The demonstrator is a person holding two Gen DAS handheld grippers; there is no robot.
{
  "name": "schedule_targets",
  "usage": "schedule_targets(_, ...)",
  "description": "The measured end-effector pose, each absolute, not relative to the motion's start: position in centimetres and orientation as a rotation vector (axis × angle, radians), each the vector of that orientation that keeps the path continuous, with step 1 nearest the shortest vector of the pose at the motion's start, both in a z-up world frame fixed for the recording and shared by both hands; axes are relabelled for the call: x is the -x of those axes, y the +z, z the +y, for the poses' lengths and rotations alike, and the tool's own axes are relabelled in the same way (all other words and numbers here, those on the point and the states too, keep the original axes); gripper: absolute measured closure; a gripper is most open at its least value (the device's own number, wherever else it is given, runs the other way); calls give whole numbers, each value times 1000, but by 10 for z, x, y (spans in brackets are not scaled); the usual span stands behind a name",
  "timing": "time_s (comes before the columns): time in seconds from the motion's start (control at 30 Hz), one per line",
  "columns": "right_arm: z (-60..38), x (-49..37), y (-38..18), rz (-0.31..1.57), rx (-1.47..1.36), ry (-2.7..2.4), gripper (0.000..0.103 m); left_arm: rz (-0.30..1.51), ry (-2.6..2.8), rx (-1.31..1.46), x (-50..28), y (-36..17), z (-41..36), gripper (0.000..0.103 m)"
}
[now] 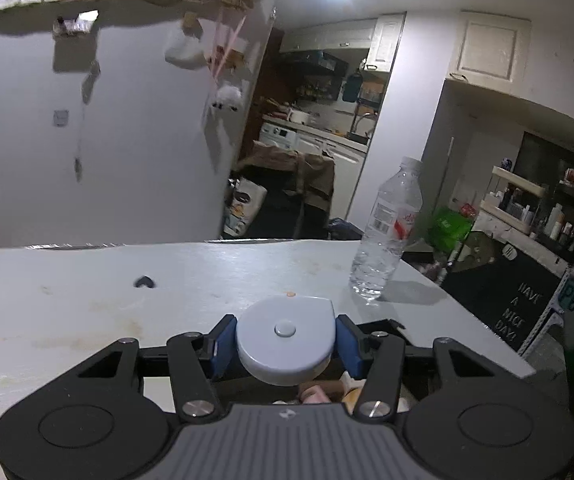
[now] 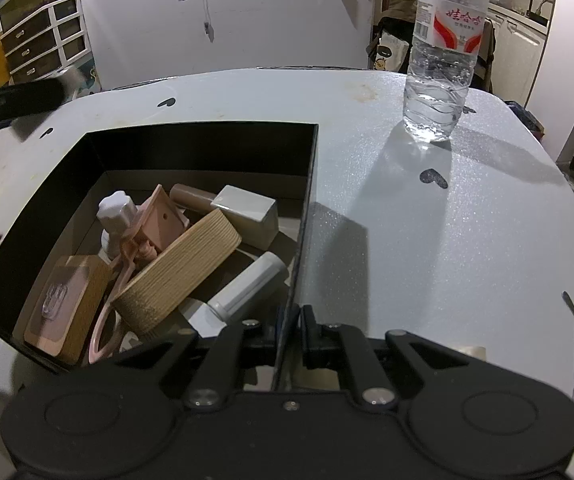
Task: Organize rigid objects
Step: 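Carry the tape measure into the black box and open the left tool, then raise the empty left tool and move it over the white plug block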
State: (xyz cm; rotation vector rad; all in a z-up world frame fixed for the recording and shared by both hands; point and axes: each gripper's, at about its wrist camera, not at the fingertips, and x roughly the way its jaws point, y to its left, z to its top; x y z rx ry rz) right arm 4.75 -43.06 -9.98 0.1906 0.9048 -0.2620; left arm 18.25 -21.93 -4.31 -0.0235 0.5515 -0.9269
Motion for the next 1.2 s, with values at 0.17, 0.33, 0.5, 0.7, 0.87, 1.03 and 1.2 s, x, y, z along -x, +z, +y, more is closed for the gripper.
schedule_targets(0.17,-433,-48,-100,906,-201,-257,94,622,-934,29,-192,-55,-230,49)
schedule_targets(0.33,-433,-49,-100,909,-197,-259,94,653,-972,-8,-187,-59,-223,49)
schedule_targets(0.5,-432,-50,-100,908,-196,-262,94,685,-992,-29,-184,-63,-215,49)
schedule_targets(0.7,-432,-50,-100,910,-200,-264,94,708,-1014,-33,-181,-64,-216,35)
schedule_targets(0.87,-433,-51,-100,912,-199,-266,94,711,-1013,-7,-182,-60,-210,20)
schedule_targets(1.03,-432,-52,-100,914,-199,-269,94,736,-1009,-21,-180,-58,-209,12)
schedule_targets(1.2,-432,-52,-100,915,-199,-270,94,739,-1021,-28,-176,-57,-208,6)
